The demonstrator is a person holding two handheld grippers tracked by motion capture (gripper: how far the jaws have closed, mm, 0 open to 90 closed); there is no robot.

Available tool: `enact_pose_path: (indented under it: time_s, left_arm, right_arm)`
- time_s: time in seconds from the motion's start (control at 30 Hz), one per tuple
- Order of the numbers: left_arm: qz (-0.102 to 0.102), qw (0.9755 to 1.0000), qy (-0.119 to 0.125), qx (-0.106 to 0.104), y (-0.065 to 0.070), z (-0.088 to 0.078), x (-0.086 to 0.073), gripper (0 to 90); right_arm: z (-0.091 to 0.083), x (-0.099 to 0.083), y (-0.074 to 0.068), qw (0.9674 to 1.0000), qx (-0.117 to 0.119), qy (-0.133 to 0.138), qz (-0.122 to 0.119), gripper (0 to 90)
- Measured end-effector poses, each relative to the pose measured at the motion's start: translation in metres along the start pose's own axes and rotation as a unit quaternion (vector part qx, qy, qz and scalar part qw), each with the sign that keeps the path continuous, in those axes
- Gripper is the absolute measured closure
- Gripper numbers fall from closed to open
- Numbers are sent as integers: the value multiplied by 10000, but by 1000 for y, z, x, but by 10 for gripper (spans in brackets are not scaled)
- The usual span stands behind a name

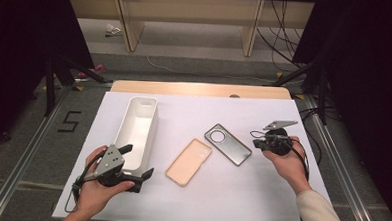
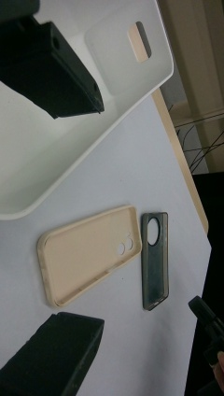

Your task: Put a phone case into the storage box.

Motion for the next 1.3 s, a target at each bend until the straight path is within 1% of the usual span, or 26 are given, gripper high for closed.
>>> enact_pose_path:
  time_s: [0.03,0.1,0.27,0.33,0.37,0.43,0.47,0.63,0.83,0.97,1.1,1.17,1.3]
  left_arm:
    - [5,10000,-3,3,0,0,0,0]
    - [12,10000,-4,-6,0,1,0,0]
    - [6,10000,-1,-5,0,0,0,0]
    - [-11,10000,7,-1,0,0,0,0]
    - [-14,10000,7,-2,0,0,0,0]
    - [0,10000,8,-12,0,0,0,0]
    - [6,10000,7,-15,0,0,0,0]
    - [8,10000,2,-17,1,0,0,0]
    - [3,10000,5,-22,1,0,0,0]
    - [-3,10000,15,-18,1,-1,0,0]
    - [0,10000,24,-16,0,-1,0,0]
    - [-4,10000,28,-16,0,-1,0,0]
    - [10,10000,22,-16,0,-1,0,0]
  right_arm:
    - [5,0,2,9999,-55,-114,-1,900]
    - [11,0,6,9996,-94,-262,35,900]
    - [25,-1,14,9976,-224,-650,97,900]
    - [30,-2,16,9965,-252,-796,84,900]
    - [32,-3,15,9960,-223,-859,72,900]
    - [35,-5,14,9951,-198,-963,46,900]
    - [36,-6,14,9950,-193,-984,4,900]
    - [38,-7,10,9945,-112,-1039,-42,900]
    - [40,-8,6,9931,-39,-1140,-281,900]
    - [39,-8,1,9909,-20,-1250,-492,900]
    - [37,-10,-7,9871,-1,-1418,-738,900]
    - [36,-11,-12,9851,25,-1512,-816,900]
    - [34,-13,-24,9812,153,-1652,-990,900]
Point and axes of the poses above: each handheld gripper's, and its own axes: z roughly forward along the jaws, x roughly out of its top, y roughly to its right, the point moved 7 cm from there along z, roughly forward along the jaws, and after that the axes turned 9 degrees about -y, right-handed, at the moved point
